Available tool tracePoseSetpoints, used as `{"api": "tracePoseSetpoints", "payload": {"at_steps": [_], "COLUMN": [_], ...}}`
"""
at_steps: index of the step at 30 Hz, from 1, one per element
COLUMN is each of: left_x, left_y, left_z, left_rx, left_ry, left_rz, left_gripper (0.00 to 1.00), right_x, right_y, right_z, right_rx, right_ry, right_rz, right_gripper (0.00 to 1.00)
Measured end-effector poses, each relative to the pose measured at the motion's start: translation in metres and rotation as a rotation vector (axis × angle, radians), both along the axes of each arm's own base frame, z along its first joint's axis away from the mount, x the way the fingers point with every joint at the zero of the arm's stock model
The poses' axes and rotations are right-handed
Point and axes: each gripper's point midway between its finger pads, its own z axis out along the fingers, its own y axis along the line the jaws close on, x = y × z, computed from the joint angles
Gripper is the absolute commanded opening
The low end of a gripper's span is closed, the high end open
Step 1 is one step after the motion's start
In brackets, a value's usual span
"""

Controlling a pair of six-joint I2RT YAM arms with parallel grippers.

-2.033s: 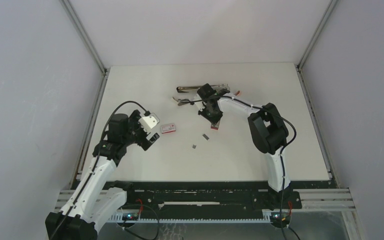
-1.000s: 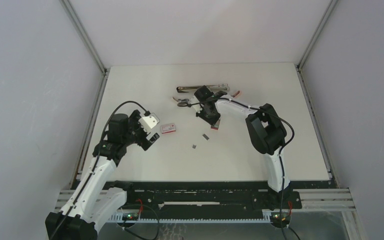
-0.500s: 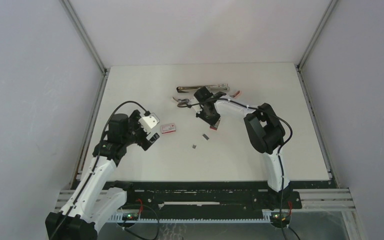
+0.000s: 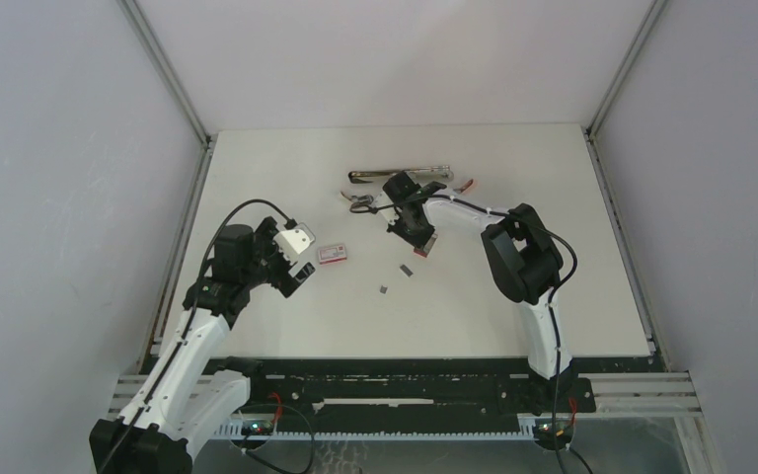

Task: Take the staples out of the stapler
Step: Adjust the staple in the staple box.

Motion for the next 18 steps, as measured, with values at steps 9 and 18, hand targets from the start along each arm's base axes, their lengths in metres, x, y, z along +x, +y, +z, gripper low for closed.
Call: {"api": "tracePoseSetpoints", "payload": {"at_steps": [9,18], "left_x": [0.0001,0.0001], "left_y": [0.0,0.0], "left_z": [0.0001,0.0001], "left_rx": [0.0,0.0], "left_ry": [0.0,0.0], "left_rz": [0.0,0.0], "left_gripper": [1.0,1.0], "right_x": [0.0001,0.0001], "right_y": [0.0001,0.0014], "right_z": [0.0001,0.0004], "right_rx": [-0.004,-0.005], "right_ry": [-0.003,-0.008], "right_rz": [0.004,0.005], "right_gripper": [0.05,0.09]}}
